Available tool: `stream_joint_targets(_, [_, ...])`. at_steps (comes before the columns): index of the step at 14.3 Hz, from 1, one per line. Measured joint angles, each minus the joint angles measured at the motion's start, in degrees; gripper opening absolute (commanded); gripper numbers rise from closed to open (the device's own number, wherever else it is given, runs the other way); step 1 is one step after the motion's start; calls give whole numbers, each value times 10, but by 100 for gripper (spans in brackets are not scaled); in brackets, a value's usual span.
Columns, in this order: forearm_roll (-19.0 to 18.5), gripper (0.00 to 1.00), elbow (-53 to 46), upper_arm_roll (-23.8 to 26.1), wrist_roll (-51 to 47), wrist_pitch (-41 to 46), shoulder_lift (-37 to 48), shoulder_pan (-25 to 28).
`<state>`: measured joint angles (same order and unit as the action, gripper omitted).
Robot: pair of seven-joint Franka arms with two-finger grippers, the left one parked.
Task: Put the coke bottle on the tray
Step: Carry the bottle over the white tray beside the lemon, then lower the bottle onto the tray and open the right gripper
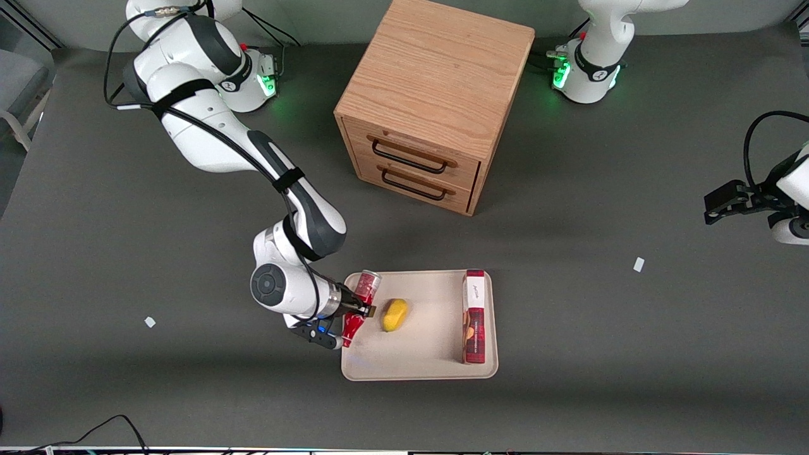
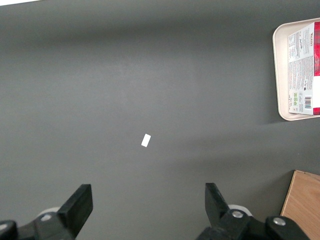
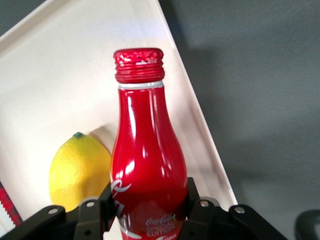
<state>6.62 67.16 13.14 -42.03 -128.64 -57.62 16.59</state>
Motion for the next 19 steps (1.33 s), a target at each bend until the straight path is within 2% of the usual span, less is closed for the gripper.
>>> stream_joint_targets(1, [0, 0, -1, 0, -1, -3, -2, 0])
stream_joint_targets(2, [0, 18, -1, -1, -2, -9, -4, 0])
stream_joint_targets(3, [0, 99, -2, -2, -2, -15, -7, 0])
stream_joint_targets(5, [-5, 100, -3, -4, -2, -20, -14, 0])
stream_joint_targets(9, [-39, 100, -8, -2, -4, -21, -15, 0])
stream_joint_targets(19, [-46, 100, -22, -3, -4, -11, -2, -1])
